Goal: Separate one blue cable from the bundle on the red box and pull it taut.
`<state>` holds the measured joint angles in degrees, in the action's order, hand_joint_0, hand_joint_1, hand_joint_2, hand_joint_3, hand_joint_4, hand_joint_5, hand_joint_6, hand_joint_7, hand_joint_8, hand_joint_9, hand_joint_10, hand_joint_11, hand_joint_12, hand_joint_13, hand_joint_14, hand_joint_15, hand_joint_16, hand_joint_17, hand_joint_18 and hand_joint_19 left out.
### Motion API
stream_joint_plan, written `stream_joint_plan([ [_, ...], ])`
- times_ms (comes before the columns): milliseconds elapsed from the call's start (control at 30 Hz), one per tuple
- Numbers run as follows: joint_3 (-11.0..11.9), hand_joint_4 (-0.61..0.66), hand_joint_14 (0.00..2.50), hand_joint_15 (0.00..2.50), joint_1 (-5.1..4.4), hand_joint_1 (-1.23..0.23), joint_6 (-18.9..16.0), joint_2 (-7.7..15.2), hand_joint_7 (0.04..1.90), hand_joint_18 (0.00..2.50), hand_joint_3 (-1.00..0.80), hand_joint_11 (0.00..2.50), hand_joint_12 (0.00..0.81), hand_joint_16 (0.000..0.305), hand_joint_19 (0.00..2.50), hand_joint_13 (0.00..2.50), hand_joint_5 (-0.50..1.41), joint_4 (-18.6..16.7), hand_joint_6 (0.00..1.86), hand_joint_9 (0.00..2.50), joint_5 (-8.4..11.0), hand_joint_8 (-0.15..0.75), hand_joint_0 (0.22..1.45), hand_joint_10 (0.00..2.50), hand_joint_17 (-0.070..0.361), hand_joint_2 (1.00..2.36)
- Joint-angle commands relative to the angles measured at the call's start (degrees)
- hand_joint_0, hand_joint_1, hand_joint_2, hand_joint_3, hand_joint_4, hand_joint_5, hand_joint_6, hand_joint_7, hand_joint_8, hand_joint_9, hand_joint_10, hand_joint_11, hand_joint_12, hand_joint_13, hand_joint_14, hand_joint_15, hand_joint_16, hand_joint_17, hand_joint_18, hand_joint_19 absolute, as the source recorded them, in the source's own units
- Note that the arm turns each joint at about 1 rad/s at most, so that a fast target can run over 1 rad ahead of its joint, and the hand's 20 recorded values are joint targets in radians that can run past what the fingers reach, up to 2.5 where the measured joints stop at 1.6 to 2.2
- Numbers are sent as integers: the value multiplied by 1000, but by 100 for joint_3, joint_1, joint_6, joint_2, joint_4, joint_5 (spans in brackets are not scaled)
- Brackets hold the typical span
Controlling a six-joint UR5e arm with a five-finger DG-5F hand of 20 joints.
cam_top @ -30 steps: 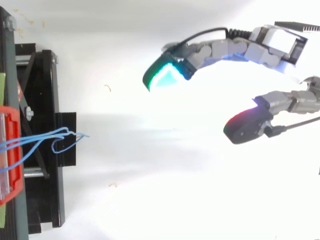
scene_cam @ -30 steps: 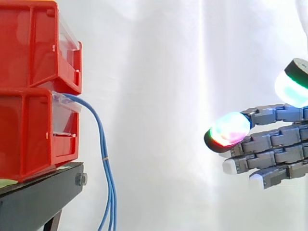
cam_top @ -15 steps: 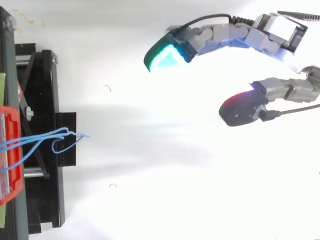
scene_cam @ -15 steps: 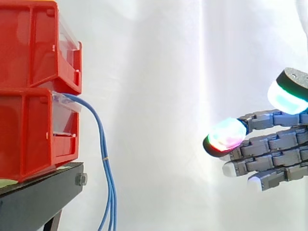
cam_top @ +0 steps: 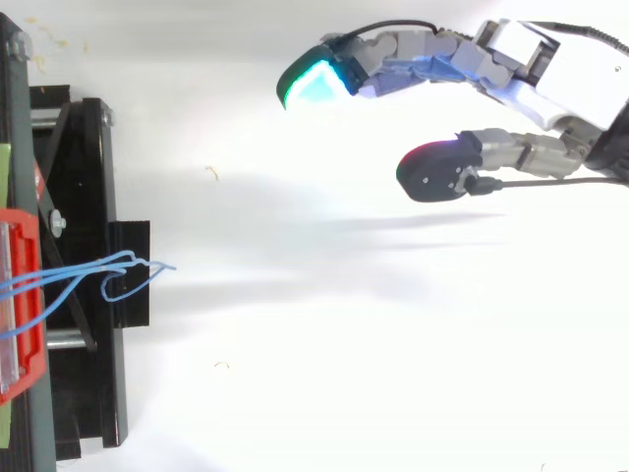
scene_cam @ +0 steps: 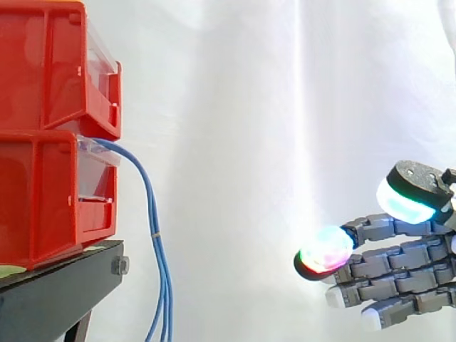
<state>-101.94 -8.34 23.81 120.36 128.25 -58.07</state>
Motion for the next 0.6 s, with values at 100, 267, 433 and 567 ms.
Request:
stream_joint_plan([
  [100, 78, 171, 4, 180, 61, -494, 71, 67, 663, 495, -500, 73, 337, 45, 345, 373, -242, 33, 501, 325, 41, 272, 517, 0, 101, 1000],
  [267, 227, 174, 4, 185, 61, -495, 370, 67, 665, 510, -500, 68, 337, 45, 361, 382, -240, 112, 501, 333, 50, 274, 517, 0, 101, 1000],
  [433, 438, 175, 4, 186, 26, -497, 669, 67, 664, 522, -500, 69, 339, 45, 358, 390, -238, 226, 501, 339, 58, 275, 518, 2, 102, 1000],
  [567, 596, 177, 4, 187, -27, -498, 783, 278, 667, 527, -500, 77, 339, 45, 356, 396, -237, 244, 501, 346, 94, 277, 519, 0, 102, 1000],
])
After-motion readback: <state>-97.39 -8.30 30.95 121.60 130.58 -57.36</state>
